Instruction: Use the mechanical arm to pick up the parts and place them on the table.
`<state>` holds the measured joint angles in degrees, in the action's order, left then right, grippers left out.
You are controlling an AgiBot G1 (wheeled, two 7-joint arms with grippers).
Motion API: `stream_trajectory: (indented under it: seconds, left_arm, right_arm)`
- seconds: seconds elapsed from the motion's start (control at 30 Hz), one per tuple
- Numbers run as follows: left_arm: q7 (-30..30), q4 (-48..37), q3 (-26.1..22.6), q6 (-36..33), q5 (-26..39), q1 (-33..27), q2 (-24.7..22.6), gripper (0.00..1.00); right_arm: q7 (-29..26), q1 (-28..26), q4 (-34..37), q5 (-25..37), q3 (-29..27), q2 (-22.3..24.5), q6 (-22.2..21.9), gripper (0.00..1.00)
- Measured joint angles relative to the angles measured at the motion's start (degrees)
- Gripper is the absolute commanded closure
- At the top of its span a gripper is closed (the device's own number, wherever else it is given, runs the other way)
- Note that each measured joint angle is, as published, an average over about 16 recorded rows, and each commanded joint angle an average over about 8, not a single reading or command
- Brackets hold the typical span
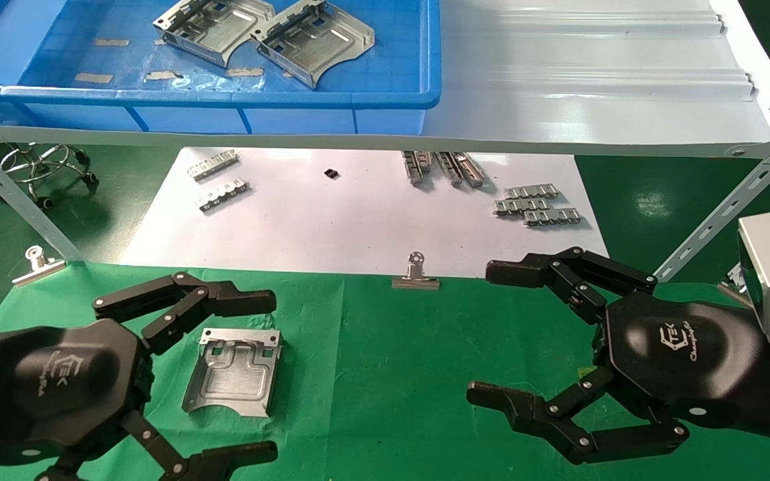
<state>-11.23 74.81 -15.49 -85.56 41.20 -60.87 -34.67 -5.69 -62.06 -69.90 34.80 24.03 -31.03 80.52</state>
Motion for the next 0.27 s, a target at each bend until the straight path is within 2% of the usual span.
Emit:
stream_trajectory:
  seconds: [0.27]
  left_arm:
    - [0.2, -0.5, -0.2, 0.0, 0.3, -0.3, -0.1, 0.0]
  right_arm:
    - [0.0, 0.0, 0.0, 0.0, 0.0, 0.0, 0.0, 0.0]
